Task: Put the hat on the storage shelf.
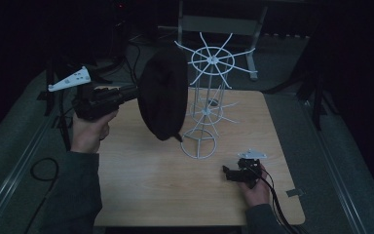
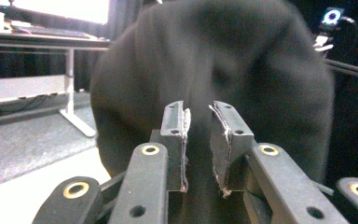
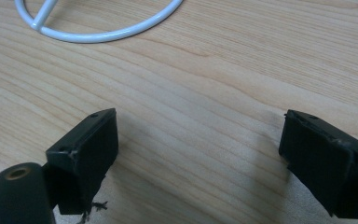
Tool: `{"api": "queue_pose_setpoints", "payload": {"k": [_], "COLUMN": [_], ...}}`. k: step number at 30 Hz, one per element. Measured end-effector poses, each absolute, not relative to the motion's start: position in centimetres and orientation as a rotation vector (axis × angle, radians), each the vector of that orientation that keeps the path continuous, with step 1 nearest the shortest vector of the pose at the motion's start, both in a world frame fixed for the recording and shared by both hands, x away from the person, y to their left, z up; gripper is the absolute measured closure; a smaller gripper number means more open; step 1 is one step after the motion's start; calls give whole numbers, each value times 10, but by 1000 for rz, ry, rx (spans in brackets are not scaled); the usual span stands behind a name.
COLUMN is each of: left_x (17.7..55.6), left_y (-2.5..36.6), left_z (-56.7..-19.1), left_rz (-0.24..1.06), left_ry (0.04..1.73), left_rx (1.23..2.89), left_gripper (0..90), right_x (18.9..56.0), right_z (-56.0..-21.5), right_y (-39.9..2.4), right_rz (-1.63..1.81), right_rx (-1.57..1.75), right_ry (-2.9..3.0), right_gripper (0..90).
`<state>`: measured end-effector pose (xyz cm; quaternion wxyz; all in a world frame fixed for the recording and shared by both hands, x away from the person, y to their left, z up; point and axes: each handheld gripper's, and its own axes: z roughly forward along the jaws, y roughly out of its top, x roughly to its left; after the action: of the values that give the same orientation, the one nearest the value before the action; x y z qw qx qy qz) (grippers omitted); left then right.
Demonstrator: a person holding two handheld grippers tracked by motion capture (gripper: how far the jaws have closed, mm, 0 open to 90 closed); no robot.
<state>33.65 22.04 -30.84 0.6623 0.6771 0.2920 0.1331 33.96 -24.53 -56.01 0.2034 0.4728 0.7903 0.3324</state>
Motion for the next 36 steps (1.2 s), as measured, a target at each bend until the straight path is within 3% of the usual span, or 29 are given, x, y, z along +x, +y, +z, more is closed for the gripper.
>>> {"api": "queue_pose_setpoints", "payload": {"k": [26,36], "left_x": [335,337], "left_y": [238,249], "left_z": [-316,-330], "left_rz": [338,376], "left_ry": [739,855], "left_rx": [1490,1465], "left_gripper": [706,684], "right_x": [340,340], "right_z": [-560,-560], "right_y": [-245,-245], "right_rz": [927,926], "right_rx": [1317,1316], "right_ry": [2207,2208], "right_gripper": [115,115]}}
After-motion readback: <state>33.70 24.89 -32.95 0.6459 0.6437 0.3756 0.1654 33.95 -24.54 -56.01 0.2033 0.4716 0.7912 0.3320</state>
